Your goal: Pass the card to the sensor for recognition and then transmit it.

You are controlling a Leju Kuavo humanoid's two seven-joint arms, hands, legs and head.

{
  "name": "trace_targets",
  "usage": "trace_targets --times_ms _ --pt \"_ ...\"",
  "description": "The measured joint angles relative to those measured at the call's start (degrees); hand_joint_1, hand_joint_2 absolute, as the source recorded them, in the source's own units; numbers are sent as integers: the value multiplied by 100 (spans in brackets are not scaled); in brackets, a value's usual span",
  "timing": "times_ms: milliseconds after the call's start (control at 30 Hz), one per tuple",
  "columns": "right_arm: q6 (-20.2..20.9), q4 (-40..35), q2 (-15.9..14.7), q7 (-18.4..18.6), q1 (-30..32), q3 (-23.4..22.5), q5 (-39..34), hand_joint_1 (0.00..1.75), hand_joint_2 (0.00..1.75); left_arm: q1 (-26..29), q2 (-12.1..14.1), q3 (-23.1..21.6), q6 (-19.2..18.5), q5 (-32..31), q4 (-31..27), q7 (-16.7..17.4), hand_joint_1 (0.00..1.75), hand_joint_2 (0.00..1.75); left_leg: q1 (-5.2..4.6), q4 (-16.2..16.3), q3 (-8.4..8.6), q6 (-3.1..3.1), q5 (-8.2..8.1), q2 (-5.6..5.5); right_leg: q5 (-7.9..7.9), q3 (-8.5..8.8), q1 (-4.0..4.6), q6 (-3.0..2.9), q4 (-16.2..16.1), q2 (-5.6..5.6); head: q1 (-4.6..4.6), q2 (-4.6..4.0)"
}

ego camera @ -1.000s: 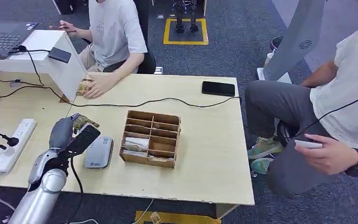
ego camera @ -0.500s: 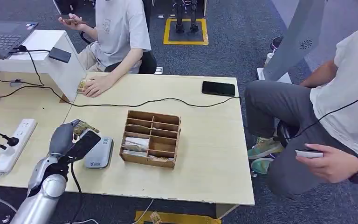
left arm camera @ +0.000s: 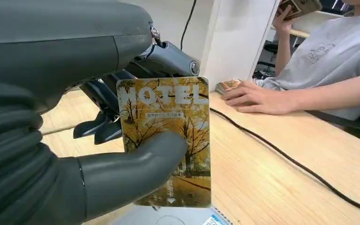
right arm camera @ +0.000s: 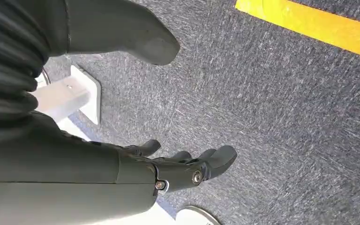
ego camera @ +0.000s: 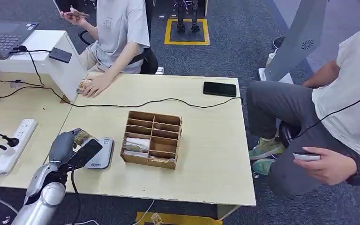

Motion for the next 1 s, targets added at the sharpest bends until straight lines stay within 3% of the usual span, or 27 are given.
trace_targets --times_ms 1000 --pt "-85 22 2 46 -19 140 0 0 175 3 -313 0 98 -162 208 33 175 175 0 0 1 0 0 1 0 -1 0 0 0 1 0 0"
